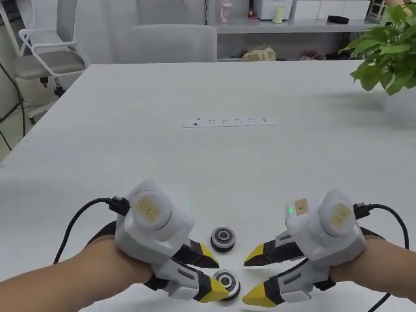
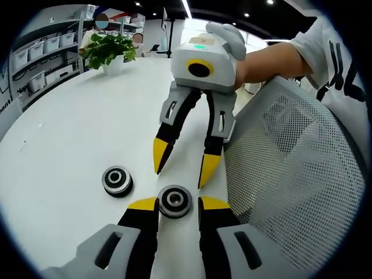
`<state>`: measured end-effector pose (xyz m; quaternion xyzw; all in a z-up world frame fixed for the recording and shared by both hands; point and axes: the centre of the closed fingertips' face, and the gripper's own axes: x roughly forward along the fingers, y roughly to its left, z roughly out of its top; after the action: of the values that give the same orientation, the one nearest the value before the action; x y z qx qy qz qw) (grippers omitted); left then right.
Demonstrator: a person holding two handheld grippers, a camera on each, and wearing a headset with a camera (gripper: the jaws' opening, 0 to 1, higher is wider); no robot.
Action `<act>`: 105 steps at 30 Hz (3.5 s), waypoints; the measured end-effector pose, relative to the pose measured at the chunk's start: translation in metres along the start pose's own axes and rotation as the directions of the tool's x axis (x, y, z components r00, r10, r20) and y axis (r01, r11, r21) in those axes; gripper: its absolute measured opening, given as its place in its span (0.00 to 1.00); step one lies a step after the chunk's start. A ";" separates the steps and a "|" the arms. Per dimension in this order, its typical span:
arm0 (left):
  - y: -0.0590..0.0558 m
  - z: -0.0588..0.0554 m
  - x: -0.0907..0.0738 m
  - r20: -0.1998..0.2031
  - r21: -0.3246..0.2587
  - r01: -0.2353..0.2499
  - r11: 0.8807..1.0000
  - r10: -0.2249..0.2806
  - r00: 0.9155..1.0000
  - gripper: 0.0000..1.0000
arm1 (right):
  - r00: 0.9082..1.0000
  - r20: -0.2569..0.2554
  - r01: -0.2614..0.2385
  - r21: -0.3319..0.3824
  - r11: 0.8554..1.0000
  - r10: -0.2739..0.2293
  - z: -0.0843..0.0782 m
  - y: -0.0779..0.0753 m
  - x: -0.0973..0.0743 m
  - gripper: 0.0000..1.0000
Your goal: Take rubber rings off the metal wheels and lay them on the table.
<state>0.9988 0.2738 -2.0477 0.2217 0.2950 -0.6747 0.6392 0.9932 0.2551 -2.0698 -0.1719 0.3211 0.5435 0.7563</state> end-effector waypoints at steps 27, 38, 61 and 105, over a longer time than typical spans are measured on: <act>0.002 -0.006 0.010 -0.010 0.126 -0.077 0.989 0.079 0.997 0.08 | 1.000 0.018 0.000 0.002 1.000 0.000 0.004 0.004 0.011 0.31; 0.003 -0.006 0.010 0.001 0.128 -0.090 0.988 0.090 0.996 0.07 | 0.999 0.047 -0.007 0.066 0.998 0.004 0.006 0.003 0.015 0.25; 0.003 -0.006 0.010 0.024 0.118 -0.096 0.988 0.094 0.995 0.07 | 0.999 0.047 -0.026 0.081 0.996 0.022 0.002 0.007 0.012 0.15; 0.003 -0.005 0.011 0.020 0.093 -0.122 0.988 0.121 0.992 0.07 | 0.980 0.199 -0.106 0.502 0.858 0.005 0.012 -0.004 -0.001 0.00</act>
<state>1.0008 0.2687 -2.0590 0.2645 0.2441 -0.6492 0.6701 1.0005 0.2603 -2.0612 0.0965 0.3844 0.4745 0.7860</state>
